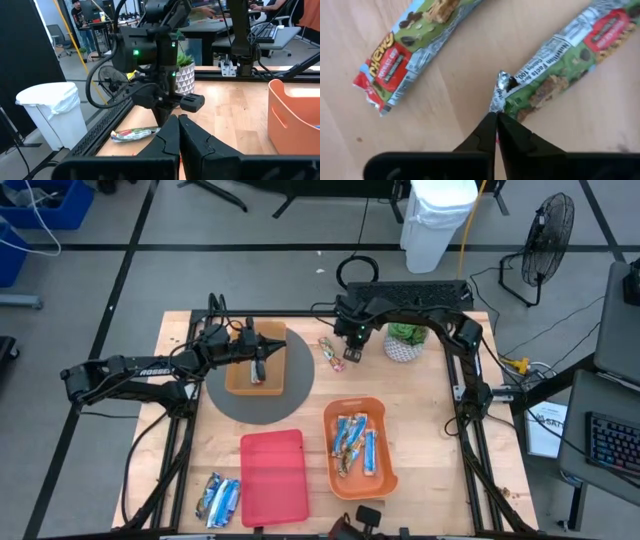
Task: Pick and place Granola Bars by type
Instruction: Put the red granola bar into the light orange bin
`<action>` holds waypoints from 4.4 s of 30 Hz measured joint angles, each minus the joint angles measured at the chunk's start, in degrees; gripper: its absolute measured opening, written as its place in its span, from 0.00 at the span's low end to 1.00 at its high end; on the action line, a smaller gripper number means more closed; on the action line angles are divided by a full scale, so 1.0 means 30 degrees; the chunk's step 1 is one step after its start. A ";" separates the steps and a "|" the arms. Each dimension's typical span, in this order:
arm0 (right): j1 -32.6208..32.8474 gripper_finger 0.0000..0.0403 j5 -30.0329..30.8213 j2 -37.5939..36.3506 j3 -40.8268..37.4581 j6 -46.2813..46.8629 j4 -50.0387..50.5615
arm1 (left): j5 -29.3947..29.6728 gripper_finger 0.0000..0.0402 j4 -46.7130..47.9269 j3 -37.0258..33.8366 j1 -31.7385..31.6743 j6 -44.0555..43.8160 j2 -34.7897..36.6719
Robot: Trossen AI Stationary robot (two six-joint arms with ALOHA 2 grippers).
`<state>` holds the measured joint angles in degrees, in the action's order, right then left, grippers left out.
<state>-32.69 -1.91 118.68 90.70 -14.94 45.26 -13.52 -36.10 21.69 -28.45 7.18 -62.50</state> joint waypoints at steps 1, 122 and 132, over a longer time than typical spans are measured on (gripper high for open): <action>0.0082 0.01 0.0065 -0.0059 0.0000 -0.0174 -0.0158 | -0.0005 0.01 0.0000 0.0000 -0.0001 0.0000 0.0000; 0.7284 0.00 0.6647 -0.3549 -0.8192 -0.7473 -2.8731 | 0.1867 0.12 -0.2030 0.0129 0.0051 -0.3672 0.1209; 0.7259 0.00 0.6575 -0.3557 -0.8429 -0.7471 -2.8957 | 0.1191 0.37 -0.1919 0.1826 0.0669 -0.4313 -0.1126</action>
<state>-10.92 17.82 108.01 65.41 -37.35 -41.61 -9.95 -41.85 27.17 -26.44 -5.76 -65.88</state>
